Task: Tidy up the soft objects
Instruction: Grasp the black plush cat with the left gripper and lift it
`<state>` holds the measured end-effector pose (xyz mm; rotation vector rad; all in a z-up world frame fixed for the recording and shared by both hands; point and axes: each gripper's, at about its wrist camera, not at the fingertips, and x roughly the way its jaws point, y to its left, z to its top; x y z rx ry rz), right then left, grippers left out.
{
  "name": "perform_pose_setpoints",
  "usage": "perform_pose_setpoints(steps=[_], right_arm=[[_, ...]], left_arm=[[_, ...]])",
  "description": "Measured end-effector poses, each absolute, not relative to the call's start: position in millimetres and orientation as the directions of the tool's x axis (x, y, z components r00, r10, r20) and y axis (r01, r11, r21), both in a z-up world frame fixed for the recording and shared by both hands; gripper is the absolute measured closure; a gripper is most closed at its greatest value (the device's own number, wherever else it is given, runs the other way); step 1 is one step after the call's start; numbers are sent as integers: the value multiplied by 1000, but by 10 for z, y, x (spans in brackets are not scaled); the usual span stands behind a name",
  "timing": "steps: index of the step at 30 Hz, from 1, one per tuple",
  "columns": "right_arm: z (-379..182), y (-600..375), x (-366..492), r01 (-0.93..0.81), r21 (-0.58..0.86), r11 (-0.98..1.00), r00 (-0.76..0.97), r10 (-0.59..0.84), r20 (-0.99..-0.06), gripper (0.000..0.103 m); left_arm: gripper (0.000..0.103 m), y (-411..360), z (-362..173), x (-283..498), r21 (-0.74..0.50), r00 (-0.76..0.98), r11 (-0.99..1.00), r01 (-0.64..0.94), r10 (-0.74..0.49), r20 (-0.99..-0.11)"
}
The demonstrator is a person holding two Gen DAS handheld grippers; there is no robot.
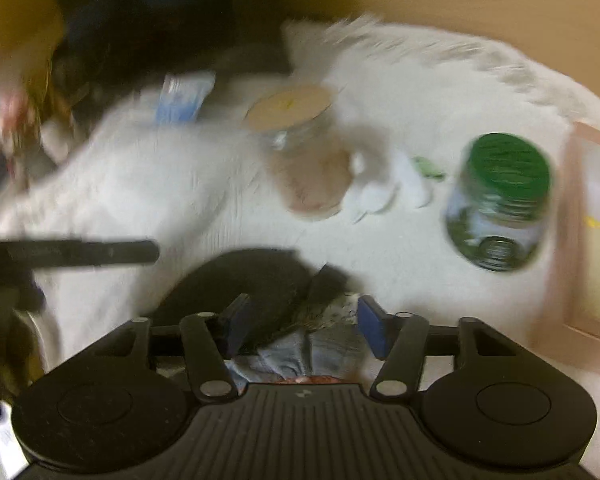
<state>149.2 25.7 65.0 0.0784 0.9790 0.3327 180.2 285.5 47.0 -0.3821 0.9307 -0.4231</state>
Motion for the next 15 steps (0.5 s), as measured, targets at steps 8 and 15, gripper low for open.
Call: perform_pose_setpoints(steps=[8,15], right_arm=[[416,328,1472,-251,150,956,475,257,-842,64],[409,280,1423,-260,146,955,486,260,-834,64]], left_arm=[[82,2551,310,1828,-408,468,871,274,-491,-735],[78,2377,99,1974,-504,386,828,247,-561,-732]])
